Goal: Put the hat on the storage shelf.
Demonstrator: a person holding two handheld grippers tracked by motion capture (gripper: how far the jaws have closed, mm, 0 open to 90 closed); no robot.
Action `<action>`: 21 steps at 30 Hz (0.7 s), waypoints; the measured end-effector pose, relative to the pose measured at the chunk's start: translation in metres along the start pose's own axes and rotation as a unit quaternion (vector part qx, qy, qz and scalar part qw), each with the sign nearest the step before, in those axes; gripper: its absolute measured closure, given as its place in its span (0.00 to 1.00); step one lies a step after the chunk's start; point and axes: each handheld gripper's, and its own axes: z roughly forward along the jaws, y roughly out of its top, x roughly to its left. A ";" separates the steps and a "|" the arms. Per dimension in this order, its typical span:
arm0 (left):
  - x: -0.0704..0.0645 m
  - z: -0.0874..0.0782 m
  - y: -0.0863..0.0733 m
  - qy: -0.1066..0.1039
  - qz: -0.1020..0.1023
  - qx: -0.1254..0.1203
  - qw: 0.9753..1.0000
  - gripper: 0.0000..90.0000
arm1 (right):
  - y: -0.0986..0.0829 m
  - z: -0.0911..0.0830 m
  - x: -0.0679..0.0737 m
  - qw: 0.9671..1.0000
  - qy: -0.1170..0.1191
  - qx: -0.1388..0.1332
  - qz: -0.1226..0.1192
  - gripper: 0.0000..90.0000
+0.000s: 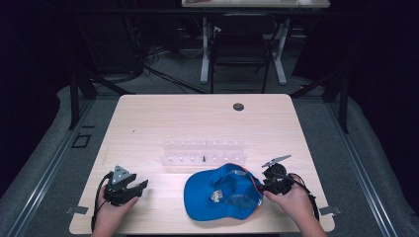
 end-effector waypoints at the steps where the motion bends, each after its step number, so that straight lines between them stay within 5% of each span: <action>1: 0.000 0.000 0.000 0.000 0.000 0.000 1.000 0.52 | 0.000 0.001 0.000 1.000 0.003 0.004 0.003 0.68; 11: 0.000 0.001 0.000 -0.001 0.000 0.001 1.000 0.52 | 0.003 0.011 -0.002 0.999 0.009 0.028 0.019 0.69; 21: 0.000 0.001 0.000 -0.001 -0.001 0.000 1.000 0.52 | 0.005 0.015 0.002 0.999 -0.006 0.039 0.002 0.79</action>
